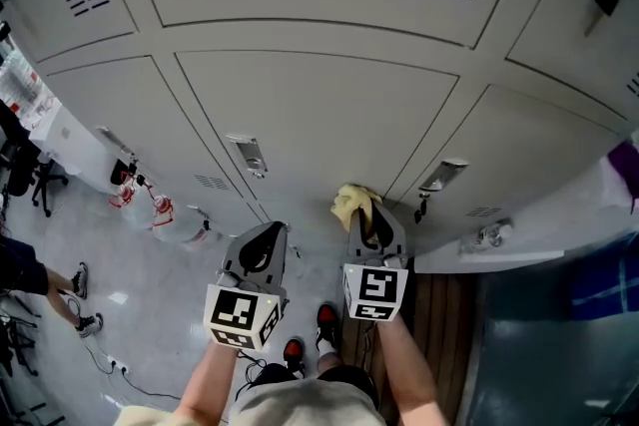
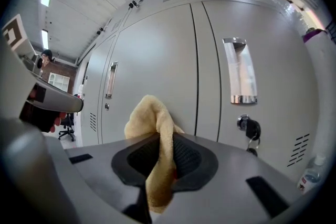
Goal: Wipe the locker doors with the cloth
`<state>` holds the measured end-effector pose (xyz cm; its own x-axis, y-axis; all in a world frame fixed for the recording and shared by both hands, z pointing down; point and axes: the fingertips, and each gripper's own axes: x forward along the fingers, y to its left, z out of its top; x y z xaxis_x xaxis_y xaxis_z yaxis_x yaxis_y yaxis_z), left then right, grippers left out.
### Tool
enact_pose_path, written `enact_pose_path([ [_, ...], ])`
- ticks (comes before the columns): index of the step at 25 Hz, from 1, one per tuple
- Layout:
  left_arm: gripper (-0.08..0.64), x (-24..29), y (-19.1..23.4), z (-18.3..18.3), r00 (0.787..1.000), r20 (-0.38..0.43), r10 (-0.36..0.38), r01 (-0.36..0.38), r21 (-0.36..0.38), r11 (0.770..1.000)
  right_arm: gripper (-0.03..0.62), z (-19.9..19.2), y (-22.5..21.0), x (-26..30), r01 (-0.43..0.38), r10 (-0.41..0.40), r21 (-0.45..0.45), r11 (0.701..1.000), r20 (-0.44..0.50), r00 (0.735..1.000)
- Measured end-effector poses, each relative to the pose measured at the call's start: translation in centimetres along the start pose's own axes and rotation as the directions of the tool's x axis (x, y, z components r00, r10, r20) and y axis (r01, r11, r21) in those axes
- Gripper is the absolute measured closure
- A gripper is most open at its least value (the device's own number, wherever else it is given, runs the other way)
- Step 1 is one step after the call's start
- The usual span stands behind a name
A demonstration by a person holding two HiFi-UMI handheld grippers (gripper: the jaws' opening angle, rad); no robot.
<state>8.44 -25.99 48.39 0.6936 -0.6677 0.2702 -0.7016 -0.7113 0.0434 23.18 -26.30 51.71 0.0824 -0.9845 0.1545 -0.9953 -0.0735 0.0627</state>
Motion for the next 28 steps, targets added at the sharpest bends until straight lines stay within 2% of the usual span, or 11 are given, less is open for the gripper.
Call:
enact_pose_path([
  [6,0.537,0.8,-1.5,0.1,1.0,-0.005,-0.028,0.028,0.01,1.0,0.522,-0.5,-2.4,-0.9,0.043,-0.043,0.014,0.999,-0.004,0.999],
  [10,0.537,0.9,-2.2,0.2,0.999,-0.006,-0.036,0.036,0.019,0.999,0.522,-0.5,-2.8,-1.1,0.04,-0.04,0.016,0.999,-0.005,0.999],
  [21,0.537,-2.6,-1.1,1.6,0.999,0.039,-0.006,0.004,0.05,0.999,0.522,3.0,-0.5,-5.5,0.004,-0.004,-0.006,1.0,0.065,0.998],
  [28,0.537,-6.9,-0.6,2.7,0.996,0.088,-0.015,0.009,0.066,0.998,0.52,5.4,0.9,-11.0,0.048,-0.044,-0.041,0.998,0.098,0.994],
])
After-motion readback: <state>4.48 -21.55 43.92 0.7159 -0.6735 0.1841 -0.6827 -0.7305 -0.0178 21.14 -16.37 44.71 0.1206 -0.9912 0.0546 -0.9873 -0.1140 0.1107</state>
